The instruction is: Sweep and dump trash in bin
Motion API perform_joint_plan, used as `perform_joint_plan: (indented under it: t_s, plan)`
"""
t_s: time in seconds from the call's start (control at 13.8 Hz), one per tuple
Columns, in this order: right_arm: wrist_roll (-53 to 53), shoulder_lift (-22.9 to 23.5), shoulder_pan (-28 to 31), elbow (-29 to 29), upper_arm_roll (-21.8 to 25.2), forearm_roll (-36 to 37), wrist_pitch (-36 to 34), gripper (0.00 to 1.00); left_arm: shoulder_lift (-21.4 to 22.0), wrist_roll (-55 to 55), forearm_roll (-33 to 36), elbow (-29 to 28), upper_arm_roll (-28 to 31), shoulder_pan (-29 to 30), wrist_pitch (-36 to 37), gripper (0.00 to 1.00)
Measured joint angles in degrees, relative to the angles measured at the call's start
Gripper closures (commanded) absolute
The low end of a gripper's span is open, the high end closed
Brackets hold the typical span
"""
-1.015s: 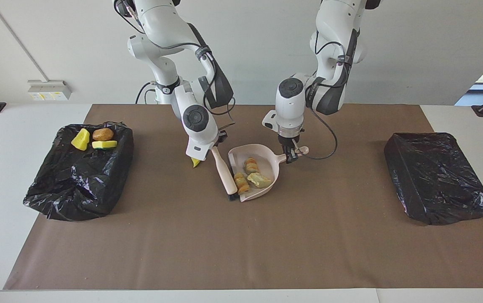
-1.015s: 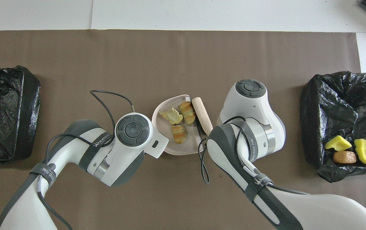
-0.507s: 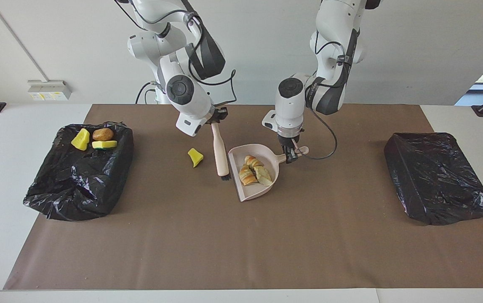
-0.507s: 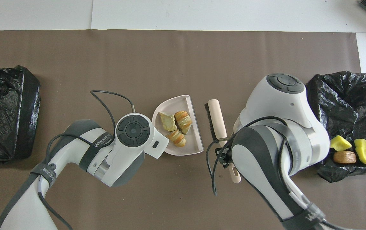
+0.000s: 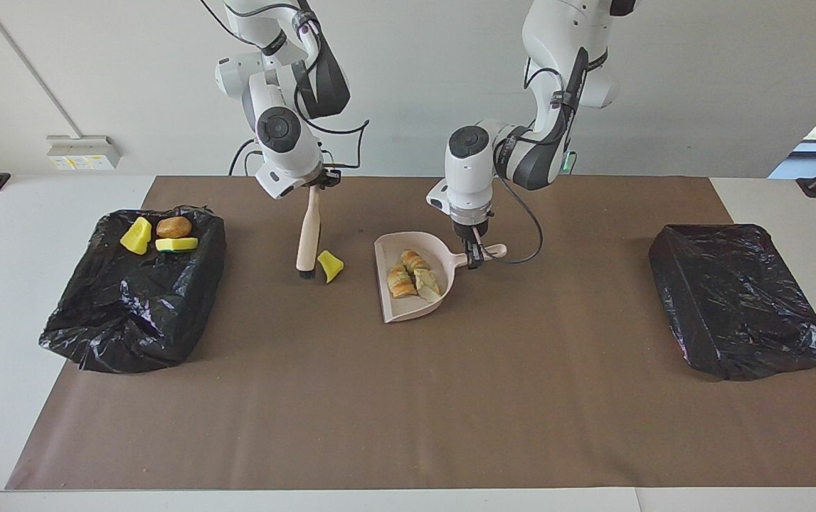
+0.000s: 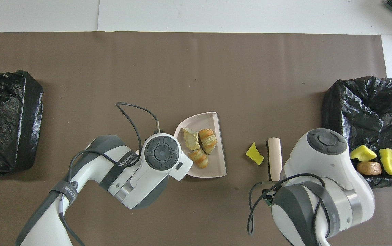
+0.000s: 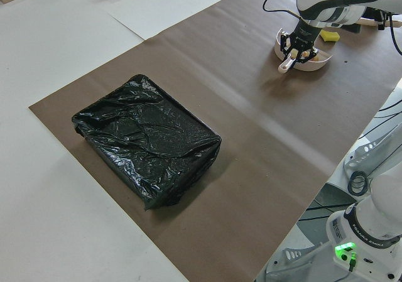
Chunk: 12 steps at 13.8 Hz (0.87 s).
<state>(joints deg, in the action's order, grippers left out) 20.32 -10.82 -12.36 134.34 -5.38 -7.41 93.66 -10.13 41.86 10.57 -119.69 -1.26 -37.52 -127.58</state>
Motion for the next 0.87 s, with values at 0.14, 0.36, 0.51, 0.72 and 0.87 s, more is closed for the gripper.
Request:
perform_joint_plan:
  t_s: [0.14,0.36,0.51,0.72,0.87]
  plan:
    - [0.0,-2.26,0.22,4.29,-0.04,2.09,1.76,1.0,-0.04,0.0,0.41,0.0,0.02,-0.11,-0.01,1.0]
    - [0.0,-1.95,-1.8,6.72,-0.34,1.82,7.53,1.0,-0.16,0.0,2.77,0.03,-0.06,-0.42,-0.01,1.0]
    - [-0.4,-0.01,-4.92,7.29,-0.57,-3.25,11.91,1.0,-0.22,-0.03,5.04,0.65,-0.25,-0.57,1.81,1.0]
    - [-6.22,2.02,-6.29,7.09,-0.9,-17.03,16.55,1.0,-0.23,-0.12,12.03,3.12,-0.25,-1.27,9.11,1.0]
    - [-10.59,2.46,-6.93,6.4,-0.89,-24.5,16.87,1.0,-0.22,-0.43,13.6,3.78,-0.29,-2.14,11.77,1.0]
